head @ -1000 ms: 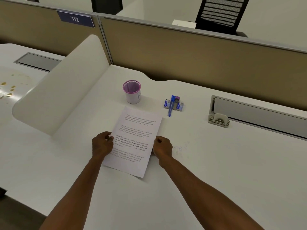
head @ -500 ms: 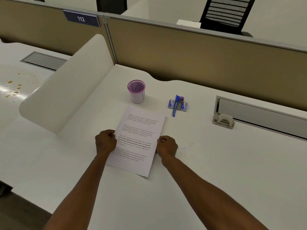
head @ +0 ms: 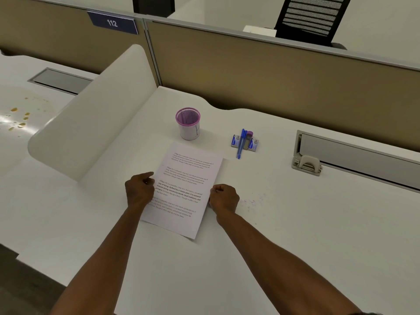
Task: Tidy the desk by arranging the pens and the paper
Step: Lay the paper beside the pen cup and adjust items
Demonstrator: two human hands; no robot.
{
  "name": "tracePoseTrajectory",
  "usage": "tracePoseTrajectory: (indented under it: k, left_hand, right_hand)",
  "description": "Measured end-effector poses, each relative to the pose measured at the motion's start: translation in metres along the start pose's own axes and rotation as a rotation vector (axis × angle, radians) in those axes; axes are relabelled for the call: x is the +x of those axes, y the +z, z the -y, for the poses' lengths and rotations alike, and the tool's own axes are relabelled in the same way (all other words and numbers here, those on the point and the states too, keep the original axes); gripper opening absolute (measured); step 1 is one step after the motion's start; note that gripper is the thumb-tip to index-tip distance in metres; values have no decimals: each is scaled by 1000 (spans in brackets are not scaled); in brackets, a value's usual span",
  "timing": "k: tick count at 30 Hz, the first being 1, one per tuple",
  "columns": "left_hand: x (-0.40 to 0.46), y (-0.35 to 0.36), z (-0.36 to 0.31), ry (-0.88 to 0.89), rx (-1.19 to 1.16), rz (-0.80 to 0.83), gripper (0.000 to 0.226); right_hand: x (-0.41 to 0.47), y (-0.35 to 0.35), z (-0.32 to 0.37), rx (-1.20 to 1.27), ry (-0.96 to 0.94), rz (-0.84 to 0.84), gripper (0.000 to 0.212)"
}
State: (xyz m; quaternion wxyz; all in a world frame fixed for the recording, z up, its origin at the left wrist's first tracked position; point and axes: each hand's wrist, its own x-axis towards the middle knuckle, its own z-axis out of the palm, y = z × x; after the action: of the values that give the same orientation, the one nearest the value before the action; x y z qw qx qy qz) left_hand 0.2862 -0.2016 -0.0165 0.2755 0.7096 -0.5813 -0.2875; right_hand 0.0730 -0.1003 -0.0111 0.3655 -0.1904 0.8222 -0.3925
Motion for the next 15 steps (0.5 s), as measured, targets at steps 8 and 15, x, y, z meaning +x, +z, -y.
tracePoseTrajectory:
  k: [8, 15]
  left_hand:
    - [-1, 5, 0, 63, 72, -4, 25]
    - [-3, 7, -1, 68, 122, 15, 30]
  right_hand:
    - [1, -3, -7, -4, 15, -22, 16]
    - [-4, -5, -5, -79, -49, -31, 17]
